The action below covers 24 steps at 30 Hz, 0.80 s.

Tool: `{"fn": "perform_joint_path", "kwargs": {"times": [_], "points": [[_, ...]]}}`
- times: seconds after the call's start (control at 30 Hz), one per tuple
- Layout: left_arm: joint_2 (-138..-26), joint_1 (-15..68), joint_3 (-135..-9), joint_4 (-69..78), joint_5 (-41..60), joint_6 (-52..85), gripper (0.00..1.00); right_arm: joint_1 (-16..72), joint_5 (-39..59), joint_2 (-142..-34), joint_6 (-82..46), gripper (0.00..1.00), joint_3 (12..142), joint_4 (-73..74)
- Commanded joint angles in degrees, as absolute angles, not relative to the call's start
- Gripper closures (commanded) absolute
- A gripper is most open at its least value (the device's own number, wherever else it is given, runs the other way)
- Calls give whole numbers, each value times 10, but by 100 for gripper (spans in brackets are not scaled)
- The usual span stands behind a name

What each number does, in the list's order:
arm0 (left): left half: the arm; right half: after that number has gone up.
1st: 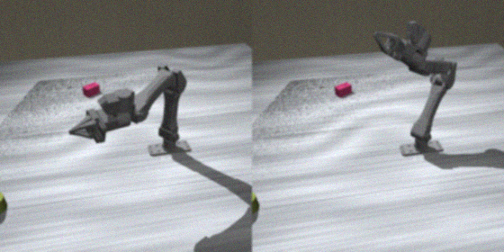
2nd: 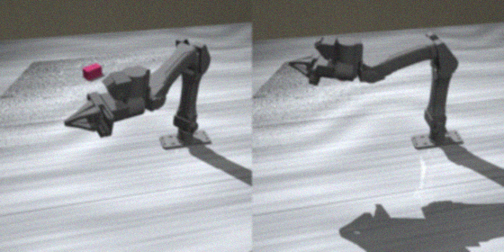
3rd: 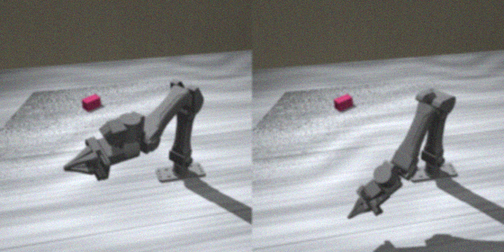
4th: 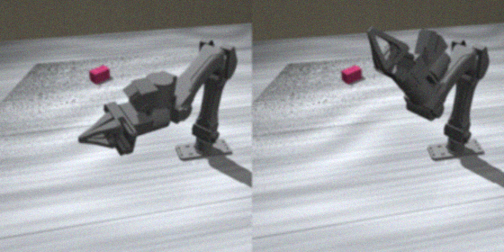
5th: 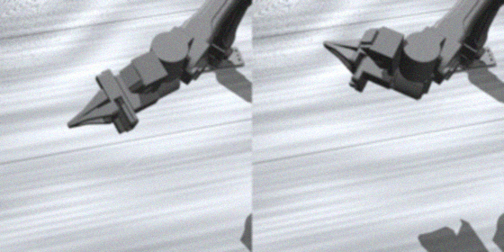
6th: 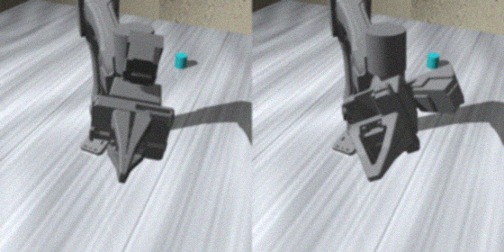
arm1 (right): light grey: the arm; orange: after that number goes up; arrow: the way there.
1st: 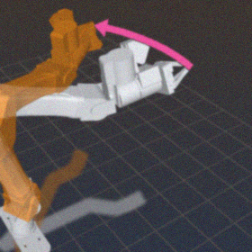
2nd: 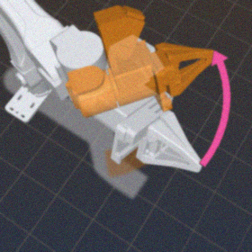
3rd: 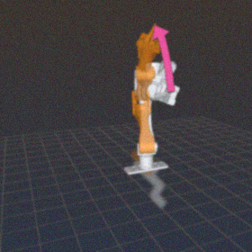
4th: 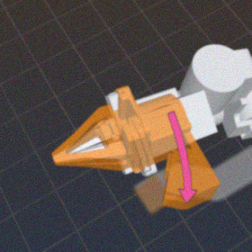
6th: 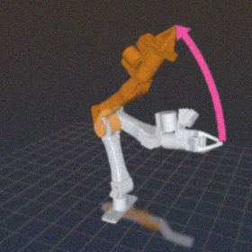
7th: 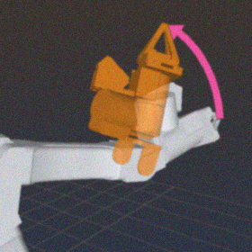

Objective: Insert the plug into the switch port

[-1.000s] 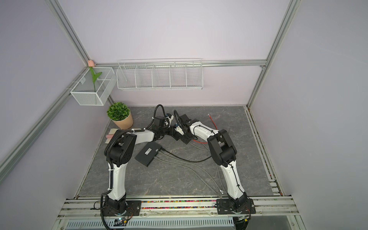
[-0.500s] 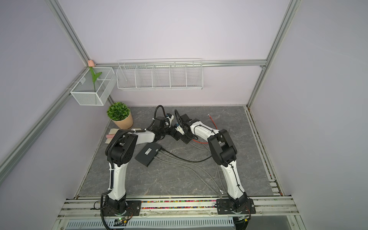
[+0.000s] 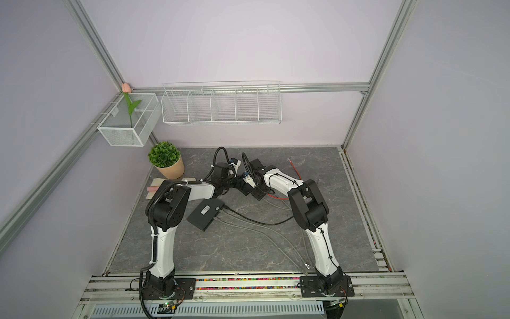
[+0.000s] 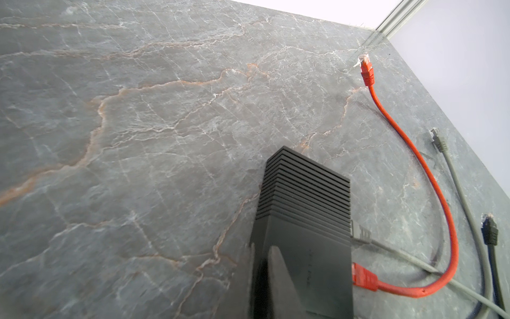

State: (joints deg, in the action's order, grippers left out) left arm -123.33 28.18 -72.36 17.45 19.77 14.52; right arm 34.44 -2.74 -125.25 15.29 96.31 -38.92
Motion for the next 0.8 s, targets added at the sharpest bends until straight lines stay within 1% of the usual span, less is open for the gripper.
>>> {"fn": "perform_joint_path", "kwargs": {"times": [0.0,0.1,0.23,0.3,0.57,0.77], "points": [[-1234,312,-693,87,300,158,88,360,-16,-1214,159,93,963,-272],[-1227,311,-691,82,298,154,88,360,-5,-1206,157,93,955,-248],[-1230,311,-690,77,294,152,88,362,-1,-1227,156,92,995,-279],[-1231,310,-691,78,290,152,88,361,-4,-1227,156,91,993,-280],[-1235,291,-697,85,298,155,89,362,-84,-1214,162,93,973,-335],[-1216,281,-684,85,292,152,89,362,-74,-1208,159,93,961,-333]]}}
